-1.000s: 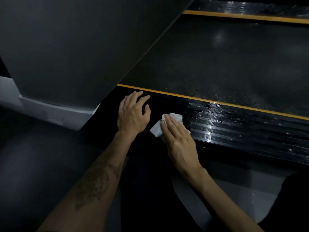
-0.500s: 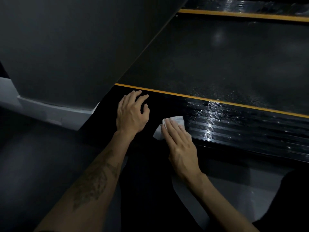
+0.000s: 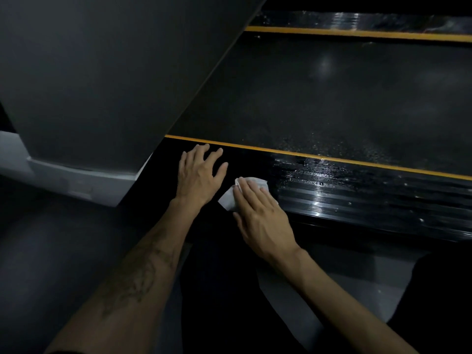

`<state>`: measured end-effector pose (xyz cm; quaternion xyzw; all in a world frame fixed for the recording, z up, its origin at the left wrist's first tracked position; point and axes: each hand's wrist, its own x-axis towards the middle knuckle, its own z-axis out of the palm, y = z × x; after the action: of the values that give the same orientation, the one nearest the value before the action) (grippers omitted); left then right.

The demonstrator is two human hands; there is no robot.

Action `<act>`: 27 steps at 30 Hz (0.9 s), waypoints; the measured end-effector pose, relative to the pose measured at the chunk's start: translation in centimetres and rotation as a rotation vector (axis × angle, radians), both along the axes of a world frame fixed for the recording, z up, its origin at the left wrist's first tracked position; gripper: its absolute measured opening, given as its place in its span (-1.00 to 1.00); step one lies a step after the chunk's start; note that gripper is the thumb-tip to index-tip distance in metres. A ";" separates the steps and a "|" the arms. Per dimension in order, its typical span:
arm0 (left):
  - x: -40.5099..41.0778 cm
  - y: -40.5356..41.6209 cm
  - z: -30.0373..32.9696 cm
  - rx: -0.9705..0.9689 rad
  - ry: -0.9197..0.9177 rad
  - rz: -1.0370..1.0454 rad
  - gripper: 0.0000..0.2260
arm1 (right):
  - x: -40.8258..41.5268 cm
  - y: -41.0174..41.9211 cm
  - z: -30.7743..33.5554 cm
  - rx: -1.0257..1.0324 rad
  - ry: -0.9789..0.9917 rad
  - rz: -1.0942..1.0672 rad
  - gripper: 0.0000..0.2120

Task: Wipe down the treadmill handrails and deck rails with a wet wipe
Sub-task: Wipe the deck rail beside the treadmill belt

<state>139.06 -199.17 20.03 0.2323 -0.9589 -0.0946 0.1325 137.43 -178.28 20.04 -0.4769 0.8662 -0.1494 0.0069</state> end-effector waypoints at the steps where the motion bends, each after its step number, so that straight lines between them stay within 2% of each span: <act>1: -0.3 0.3 0.0 0.024 0.005 0.017 -0.58 | -0.4 0.2 0.2 0.026 0.001 0.003 -0.43; 4: -0.9 1.6 -0.3 0.079 0.007 0.102 -0.58 | 0.1 1.6 -0.2 0.055 -0.005 -0.084 -0.37; 7: -0.9 2.2 -0.5 0.027 0.002 0.129 -0.56 | 1.5 1.9 -0.7 0.070 -0.007 -0.128 -0.32; 12: -0.8 2.5 -0.4 -0.020 0.016 0.081 -0.59 | -0.4 0.6 0.1 0.120 -0.020 -0.018 -0.35; 17: -0.9 2.6 -0.2 -0.008 0.071 0.052 -0.63 | 1.4 2.0 -0.3 0.101 -0.013 -0.155 -0.30; 23: -1.0 2.3 -0.4 -0.003 0.077 0.055 -0.62 | -0.4 0.4 0.2 0.142 -0.024 -0.038 -0.34; 27: -1.0 2.2 -0.5 0.010 0.088 0.069 -0.62 | 0.9 1.7 -0.1 0.099 -0.040 -0.184 -0.32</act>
<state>138.05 -196.93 19.50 0.2615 -0.9431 -0.1049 0.1766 138.33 -176.60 19.94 -0.3912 0.9124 -0.1156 0.0339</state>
